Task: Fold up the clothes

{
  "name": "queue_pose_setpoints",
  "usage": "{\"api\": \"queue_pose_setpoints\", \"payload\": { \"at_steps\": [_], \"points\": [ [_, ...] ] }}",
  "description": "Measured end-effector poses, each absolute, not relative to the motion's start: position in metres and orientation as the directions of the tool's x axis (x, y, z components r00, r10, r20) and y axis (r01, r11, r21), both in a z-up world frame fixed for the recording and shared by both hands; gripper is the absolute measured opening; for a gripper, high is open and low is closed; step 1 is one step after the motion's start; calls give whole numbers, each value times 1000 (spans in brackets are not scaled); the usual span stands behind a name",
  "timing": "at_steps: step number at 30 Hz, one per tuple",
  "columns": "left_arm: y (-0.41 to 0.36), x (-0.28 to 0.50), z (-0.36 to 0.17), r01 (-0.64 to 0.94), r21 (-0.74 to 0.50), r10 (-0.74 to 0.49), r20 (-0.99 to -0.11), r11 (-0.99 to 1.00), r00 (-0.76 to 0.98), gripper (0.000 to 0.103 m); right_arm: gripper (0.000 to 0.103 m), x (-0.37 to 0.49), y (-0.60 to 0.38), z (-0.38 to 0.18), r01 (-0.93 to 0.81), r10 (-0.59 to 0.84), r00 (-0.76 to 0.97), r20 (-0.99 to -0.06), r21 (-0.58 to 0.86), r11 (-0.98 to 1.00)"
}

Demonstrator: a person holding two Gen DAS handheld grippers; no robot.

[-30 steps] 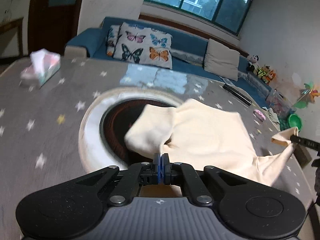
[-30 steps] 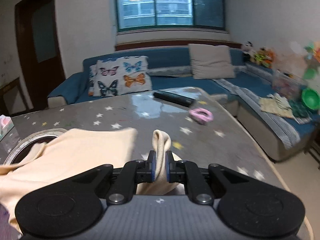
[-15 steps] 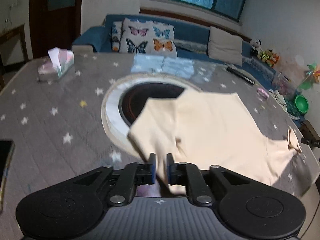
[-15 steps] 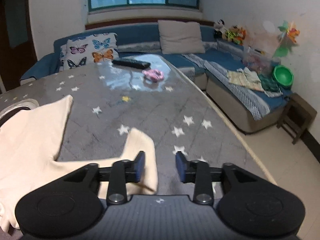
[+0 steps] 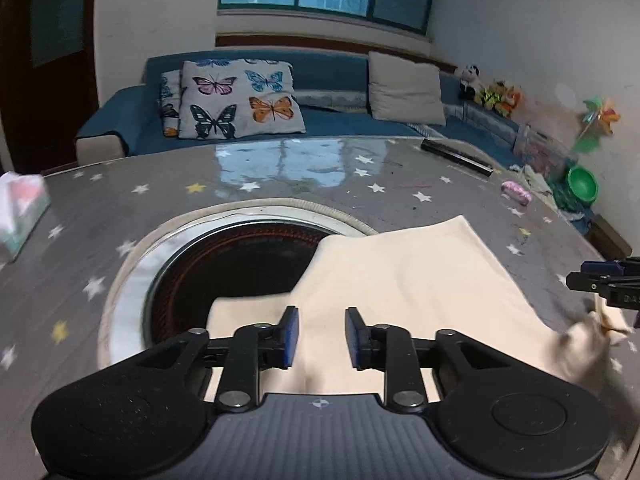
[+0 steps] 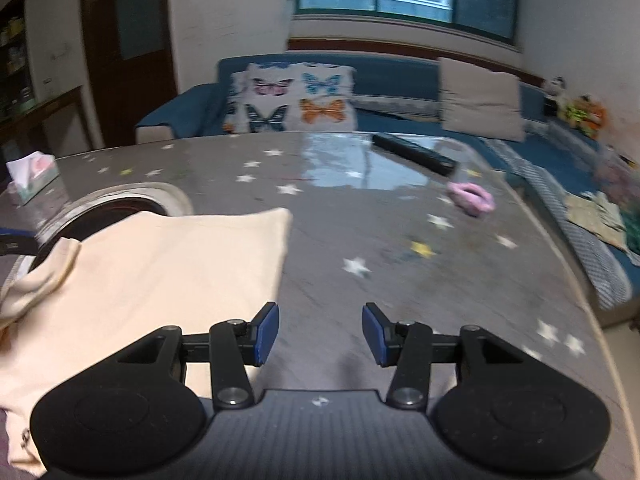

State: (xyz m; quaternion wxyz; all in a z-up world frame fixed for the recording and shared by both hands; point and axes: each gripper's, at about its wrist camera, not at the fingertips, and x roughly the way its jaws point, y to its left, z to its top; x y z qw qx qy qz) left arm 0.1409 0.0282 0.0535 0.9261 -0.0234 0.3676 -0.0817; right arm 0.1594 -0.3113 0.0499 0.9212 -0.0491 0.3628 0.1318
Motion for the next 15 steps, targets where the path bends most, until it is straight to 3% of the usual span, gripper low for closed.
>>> {"api": "queue_pose_setpoints", "payload": {
  "at_steps": [10,12,15],
  "points": [
    [17,204,18,167,-67,-165,-716,984,679,28,47,199,-270,37,-378,276,666,-693,5,926],
    [17,205,14,177,-73,-175,-717,982,675,8,47,204,-266,36,-386,282,664,-692,5,922],
    [14,199,15,191,-65,-181,-697,979,694,5,47,208,-263,34,-391,285,663,-692,4,920]
  ]
}}
